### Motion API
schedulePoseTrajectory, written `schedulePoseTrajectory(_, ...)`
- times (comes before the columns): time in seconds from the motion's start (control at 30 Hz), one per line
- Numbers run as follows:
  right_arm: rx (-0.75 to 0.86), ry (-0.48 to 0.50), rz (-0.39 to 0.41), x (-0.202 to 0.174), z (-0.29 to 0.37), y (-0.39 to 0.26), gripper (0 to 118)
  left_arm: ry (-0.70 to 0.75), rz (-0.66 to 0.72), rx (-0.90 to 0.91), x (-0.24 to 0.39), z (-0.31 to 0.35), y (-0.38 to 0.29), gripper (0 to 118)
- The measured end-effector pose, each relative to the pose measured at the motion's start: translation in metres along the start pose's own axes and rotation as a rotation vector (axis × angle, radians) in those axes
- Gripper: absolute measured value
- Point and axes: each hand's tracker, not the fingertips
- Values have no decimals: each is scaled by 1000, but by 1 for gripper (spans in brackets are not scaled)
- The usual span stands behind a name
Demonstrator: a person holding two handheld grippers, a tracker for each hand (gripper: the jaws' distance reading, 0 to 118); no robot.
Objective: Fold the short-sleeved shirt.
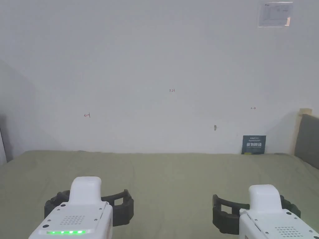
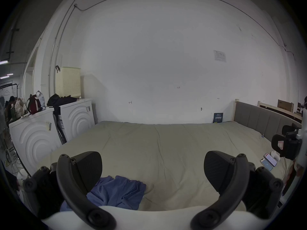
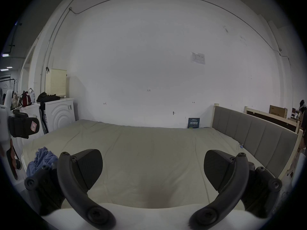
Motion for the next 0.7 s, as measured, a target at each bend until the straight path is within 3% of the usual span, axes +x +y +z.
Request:
schedulePoseTrajectory(0.37,-17,-21,-4,4,-1,-1,118,-19,-14,-14,5,0,2,118)
schedulePoseTrajectory(0.43,-25,-25,-14,6,-1,0,116,-33,-9,-22,4,0,3,110)
schedulePoseTrajectory(0.47,-44,-3,-26,7,-1,1,96,-41,-13,-25,5,1,3,73)
schedulePoseTrajectory(0.5,-46,3,-33,8,0,1,52,-43,-17,-18,7,2,2,18)
schedulePoseTrajectory(0.53,-41,-16,-33,7,-2,0,0,-26,-28,-21,9,0,2,0)
schedulePoseTrajectory(0.57,-42,-80,-11,6,-4,0,0,51,-53,-36,8,-3,-1,0)
schedulePoseTrajectory(0.6,-16,-103,-10,11,-1,-1,0,-31,-49,-32,8,-3,0,0)
schedulePoseTrajectory(0.7,-37,-72,-21,15,-1,-4,0,-44,-37,-27,9,-1,-1,0)
